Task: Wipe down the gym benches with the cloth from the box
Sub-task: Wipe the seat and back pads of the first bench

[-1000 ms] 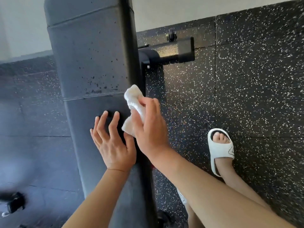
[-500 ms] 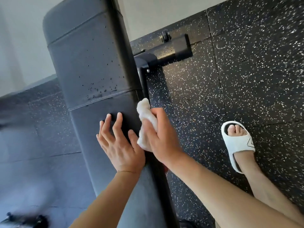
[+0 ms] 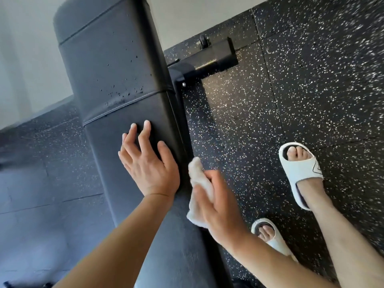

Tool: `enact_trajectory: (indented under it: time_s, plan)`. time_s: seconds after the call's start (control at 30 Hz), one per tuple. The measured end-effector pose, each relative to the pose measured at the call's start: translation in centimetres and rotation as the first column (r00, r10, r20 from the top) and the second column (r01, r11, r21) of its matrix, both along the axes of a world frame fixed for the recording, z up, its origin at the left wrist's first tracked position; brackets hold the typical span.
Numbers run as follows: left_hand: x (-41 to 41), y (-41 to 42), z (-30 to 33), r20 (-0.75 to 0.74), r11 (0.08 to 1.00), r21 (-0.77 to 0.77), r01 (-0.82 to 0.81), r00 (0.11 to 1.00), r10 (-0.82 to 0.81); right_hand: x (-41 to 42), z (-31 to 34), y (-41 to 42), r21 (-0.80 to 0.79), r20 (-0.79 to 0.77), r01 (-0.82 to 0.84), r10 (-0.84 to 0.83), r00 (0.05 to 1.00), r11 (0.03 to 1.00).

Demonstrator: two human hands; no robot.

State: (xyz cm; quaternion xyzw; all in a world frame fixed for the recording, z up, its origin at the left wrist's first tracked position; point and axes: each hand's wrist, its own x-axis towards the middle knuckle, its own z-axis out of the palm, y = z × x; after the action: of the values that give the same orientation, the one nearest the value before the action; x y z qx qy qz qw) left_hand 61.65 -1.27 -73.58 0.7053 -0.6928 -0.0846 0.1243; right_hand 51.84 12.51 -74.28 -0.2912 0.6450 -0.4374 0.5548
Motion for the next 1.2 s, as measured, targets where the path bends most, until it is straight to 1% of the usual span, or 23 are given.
enact_trajectory:
  time_s: [0.07,0.13,0.23,0.3,0.37,0.47,0.57,0.73,0.8,0.87,0.93,1.03,1.13,1.2]
  plan:
    - [-0.1,0.0,0.1,-0.004,1.000,-0.002,-0.005,1.000,0.005,0.4,0.5,2.7,0.022,-0.021,-0.015,0.016,1.000,1.000]
    - [-0.2,0.0,0.1,-0.004,1.000,-0.005,-0.004,1.000,0.004,0.1,0.4,1.9,0.037,-0.031,-0.021,0.022,0.999,0.999]
    - [0.0,-0.1,-0.1,0.003,1.000,-0.009,-0.003,1.000,0.003,-0.9,-0.2,-4.1,-0.005,-0.020,-0.007,0.007,1.000,1.000]
    - [0.2,-0.1,-0.3,-0.001,1.000,-0.010,-0.002,1.000,0.002,-1.8,-0.7,-9.7,-0.076,-0.059,0.013,-0.018,0.998,0.997]
    - [0.2,-0.1,-0.4,-0.001,1.000,-0.003,-0.005,1.000,0.005,-2.9,-1.0,-14.9,-0.111,-0.110,0.022,-0.034,0.993,0.994]
    - [0.3,0.0,-0.4,0.010,1.000,0.006,-0.002,1.000,0.002,-3.7,-1.2,-18.0,-0.139,-0.125,0.014,-0.031,0.992,0.990]
    - [0.2,0.0,-0.2,-0.004,1.000,0.019,-0.010,1.000,0.010,-3.2,-0.9,-14.7,-0.124,-0.101,0.000,-0.013,0.995,0.992]
    - [0.1,-0.1,-0.1,0.008,1.000,0.018,-0.022,1.000,0.022,-0.8,-0.5,-2.6,0.002,-0.017,-0.032,0.032,0.999,0.999]
    - [0.2,0.0,-0.2,0.012,1.000,0.013,-0.022,1.000,0.022,0.2,-0.3,1.0,0.012,-0.030,-0.048,0.048,0.998,0.999]
    - [0.2,0.0,-0.4,0.011,1.000,0.007,-0.020,1.000,0.020,0.5,-0.4,1.7,0.024,-0.050,-0.037,0.038,0.998,0.999]
    - [0.3,-0.1,-0.6,0.011,1.000,0.004,-0.019,1.000,0.019,0.2,-0.6,-0.5,0.028,-0.046,-0.011,0.012,0.999,1.000]
    - [0.4,-0.1,-0.7,0.012,1.000,0.005,-0.010,1.000,0.009,-0.9,-1.2,-6.9,-0.038,-0.023,0.033,-0.034,0.999,0.999]
    - [0.6,-0.1,-0.7,0.010,1.000,-0.005,0.003,1.000,-0.003,-2.5,-1.3,-14.3,-0.103,-0.089,0.047,-0.056,0.994,0.994]
    - [0.6,-0.1,-0.8,0.015,1.000,-0.016,0.009,1.000,-0.009,-3.3,-1.2,-17.6,-0.127,-0.119,0.047,-0.062,0.991,0.991]
